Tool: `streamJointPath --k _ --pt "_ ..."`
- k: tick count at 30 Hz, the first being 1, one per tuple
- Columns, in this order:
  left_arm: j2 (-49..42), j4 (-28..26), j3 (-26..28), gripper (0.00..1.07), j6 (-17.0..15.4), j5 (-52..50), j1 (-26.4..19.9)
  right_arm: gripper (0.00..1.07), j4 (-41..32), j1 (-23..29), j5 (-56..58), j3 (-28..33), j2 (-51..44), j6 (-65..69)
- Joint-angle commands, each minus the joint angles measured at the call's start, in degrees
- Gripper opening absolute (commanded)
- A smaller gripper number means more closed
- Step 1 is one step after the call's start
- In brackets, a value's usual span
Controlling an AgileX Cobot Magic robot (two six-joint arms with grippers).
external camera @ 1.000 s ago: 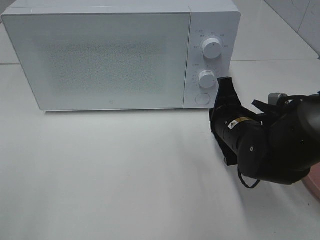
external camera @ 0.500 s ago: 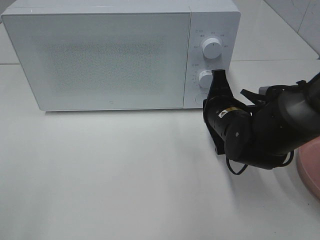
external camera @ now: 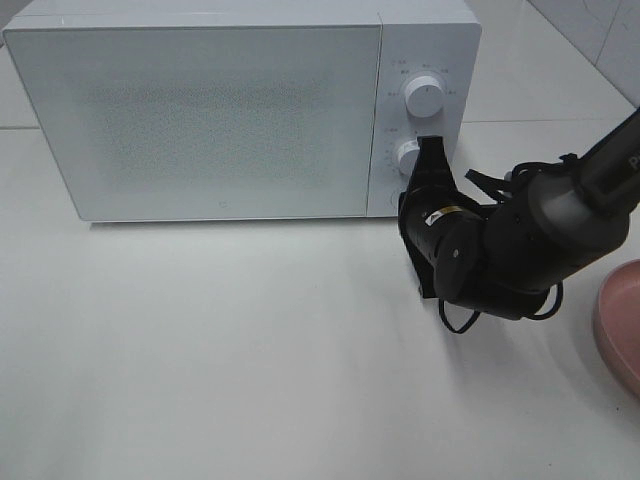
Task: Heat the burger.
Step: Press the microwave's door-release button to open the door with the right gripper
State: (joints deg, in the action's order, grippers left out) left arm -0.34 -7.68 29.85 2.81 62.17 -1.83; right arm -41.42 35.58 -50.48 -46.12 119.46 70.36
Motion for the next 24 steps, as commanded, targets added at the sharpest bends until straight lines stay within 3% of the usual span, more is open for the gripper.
streamJointPath --k 1,24 --pt "-1.0 -0.1 -0.2 0.98 0.1 -0.7 -0.1 0.00 1.0 -0.9 0.1 -0.9 0.0 0.1" --pt "-1.0 -0.1 -0.2 0.98 0.1 -0.7 -0.1 0.00 2.3 -2.8 1.3 -4.2 2.7 1.1"
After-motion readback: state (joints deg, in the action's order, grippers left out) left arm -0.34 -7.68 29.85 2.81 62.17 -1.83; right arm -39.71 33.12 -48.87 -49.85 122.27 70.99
